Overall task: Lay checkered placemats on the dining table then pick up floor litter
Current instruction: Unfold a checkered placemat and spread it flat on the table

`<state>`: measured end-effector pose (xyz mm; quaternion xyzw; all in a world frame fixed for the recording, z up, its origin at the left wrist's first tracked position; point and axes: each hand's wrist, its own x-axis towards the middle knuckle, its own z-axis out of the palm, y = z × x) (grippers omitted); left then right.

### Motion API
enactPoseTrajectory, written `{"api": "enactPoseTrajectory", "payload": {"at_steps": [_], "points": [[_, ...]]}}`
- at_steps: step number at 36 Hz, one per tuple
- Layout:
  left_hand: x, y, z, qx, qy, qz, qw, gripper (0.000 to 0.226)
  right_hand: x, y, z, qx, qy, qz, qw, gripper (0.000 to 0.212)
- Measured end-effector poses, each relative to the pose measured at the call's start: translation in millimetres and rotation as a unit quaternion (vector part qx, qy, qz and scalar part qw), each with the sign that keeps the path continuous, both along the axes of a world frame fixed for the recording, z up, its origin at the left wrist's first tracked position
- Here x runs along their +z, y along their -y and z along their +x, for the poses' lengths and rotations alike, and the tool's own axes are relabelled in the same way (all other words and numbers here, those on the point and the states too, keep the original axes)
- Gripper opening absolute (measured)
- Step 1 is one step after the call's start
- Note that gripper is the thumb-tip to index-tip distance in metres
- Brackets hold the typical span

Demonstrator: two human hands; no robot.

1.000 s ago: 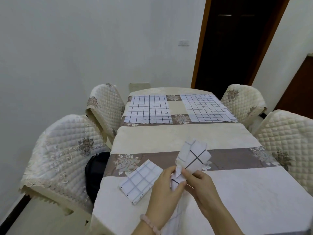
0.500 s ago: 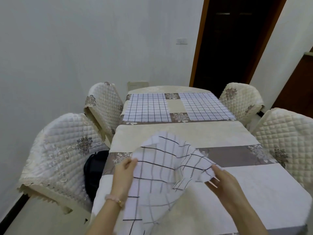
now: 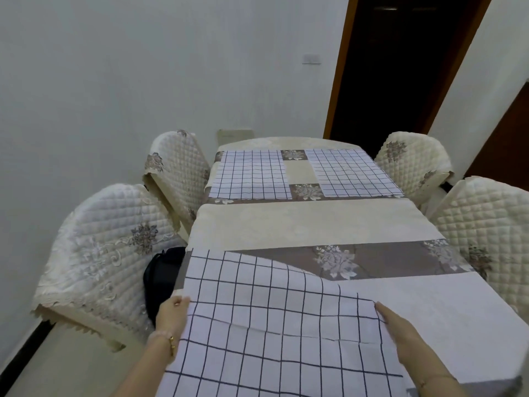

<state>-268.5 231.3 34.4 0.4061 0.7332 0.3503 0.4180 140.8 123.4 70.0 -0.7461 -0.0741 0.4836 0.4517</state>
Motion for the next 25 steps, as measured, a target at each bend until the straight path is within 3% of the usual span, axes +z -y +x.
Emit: {"api": "enactPoseTrajectory", "payload": {"at_steps": [5, 8, 12, 18, 21, 25], "points": [[-15, 10, 1, 0.028, -0.024, -0.039, 0.999, 0.025, -18, 20, 0, 0.037, -0.1, -0.001, 0.994, 0.045], [-20, 13, -3, 0.028, -0.028, -0.036, 0.999, 0.022, -28, 34, -4, 0.098, -0.022, -0.03, 0.994, 0.057], [-26, 18, -10, 0.022, -0.011, -0.047, 0.999, 0.021, -33, 48, -7, 0.13, 0.028, -0.045, 0.99, 0.02], [-21, 35, -19, -0.03, 0.029, -0.083, 0.996, 0.016, -32, 51, -12, 0.095, 0.068, -0.038, 0.992, 0.01], [-11, 47, -21, -0.059, 0.033, -0.099, 0.993, 0.027, -34, 53, -14, 0.07, 0.08, -0.035, 0.994, 0.017], [4, 62, -20, -0.087, 0.041, -0.097, 0.991, 0.025, -29, 55, -18, 0.042, 0.102, -0.027, 0.994, 0.043]]}}
